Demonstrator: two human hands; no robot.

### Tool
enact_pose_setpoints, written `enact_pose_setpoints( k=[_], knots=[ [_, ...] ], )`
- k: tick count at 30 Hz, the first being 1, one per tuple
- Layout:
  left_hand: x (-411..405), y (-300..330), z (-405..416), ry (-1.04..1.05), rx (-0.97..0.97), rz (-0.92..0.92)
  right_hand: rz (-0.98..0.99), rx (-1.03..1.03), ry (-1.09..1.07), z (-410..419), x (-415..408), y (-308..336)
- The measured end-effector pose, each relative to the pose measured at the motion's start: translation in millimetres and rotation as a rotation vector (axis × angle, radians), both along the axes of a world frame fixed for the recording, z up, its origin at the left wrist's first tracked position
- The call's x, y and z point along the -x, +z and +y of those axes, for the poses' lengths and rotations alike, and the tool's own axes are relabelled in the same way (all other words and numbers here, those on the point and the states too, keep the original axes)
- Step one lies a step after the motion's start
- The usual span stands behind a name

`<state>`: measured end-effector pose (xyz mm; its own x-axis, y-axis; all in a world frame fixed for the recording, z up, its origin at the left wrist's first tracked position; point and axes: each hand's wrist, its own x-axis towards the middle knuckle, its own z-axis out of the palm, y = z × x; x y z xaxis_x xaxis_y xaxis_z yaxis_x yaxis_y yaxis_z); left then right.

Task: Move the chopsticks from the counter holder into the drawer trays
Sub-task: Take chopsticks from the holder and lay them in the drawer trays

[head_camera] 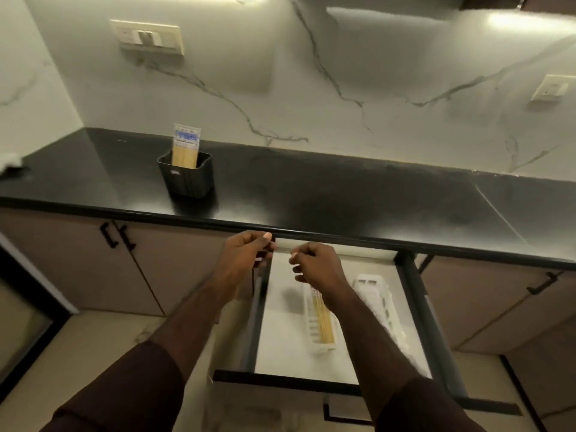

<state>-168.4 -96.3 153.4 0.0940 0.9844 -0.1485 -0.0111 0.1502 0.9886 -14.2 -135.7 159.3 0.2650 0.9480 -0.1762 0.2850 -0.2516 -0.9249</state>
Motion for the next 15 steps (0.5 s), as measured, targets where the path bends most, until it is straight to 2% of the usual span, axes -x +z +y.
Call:
enact_pose_setpoints(
  k=[9,15],
  knots=[
    [181,56,36,0.025,-0.175,0.017,-0.005,-0.211,0.174,56,170,59],
    [287,90,79,0.049,-0.263,0.03,0.021,-0.293,0.193,99,266,91]
  ],
)
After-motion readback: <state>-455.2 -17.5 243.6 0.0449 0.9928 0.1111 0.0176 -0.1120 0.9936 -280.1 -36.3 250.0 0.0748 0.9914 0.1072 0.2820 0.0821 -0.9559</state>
